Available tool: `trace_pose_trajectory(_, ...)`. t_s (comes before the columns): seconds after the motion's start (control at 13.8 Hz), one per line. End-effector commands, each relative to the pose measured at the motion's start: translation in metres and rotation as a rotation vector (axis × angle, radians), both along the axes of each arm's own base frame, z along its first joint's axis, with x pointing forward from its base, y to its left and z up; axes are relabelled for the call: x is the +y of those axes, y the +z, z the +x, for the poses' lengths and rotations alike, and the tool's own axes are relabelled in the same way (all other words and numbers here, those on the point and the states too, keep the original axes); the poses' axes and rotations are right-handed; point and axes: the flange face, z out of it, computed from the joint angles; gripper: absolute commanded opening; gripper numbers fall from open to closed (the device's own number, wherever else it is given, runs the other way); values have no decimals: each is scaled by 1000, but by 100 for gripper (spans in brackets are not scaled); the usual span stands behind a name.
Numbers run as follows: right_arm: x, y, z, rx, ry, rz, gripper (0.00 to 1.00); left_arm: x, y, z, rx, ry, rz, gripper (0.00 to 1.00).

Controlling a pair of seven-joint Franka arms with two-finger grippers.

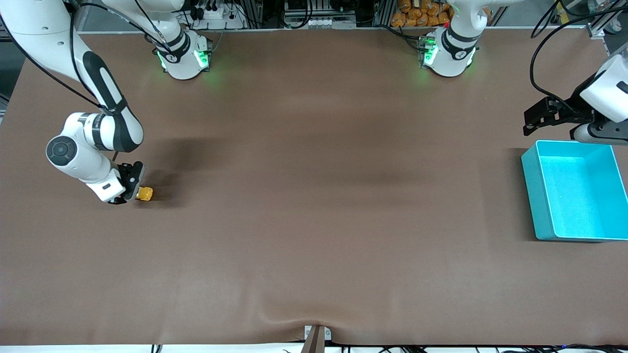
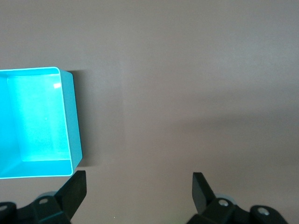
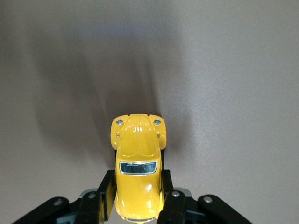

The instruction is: Wind and store yellow beetle car

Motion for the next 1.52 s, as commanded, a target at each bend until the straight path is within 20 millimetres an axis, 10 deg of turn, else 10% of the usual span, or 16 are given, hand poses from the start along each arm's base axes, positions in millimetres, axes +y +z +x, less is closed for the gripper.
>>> trace_pose_trajectory(0.0,-12,-18,-2,18,29,-5,8,1,6,-2,-6,15,19,100)
trace_pose_trajectory(0.87,-28,-14,-1,14,59,-7,9,1,7,-3,-9,15,19,100)
trace_pose_trajectory(1.01,-30,-9,6,7,58,-10,48,1,6,-2,-7,15,19,100)
trace_pose_trajectory(1.09,-33,1,14,-13,53,-15,99,1,6,-2,-7,15,19,100)
trace_pose_trajectory(1.45,-50,87,63,124,3,-9,100,0,6,-2,-7,13,19,100)
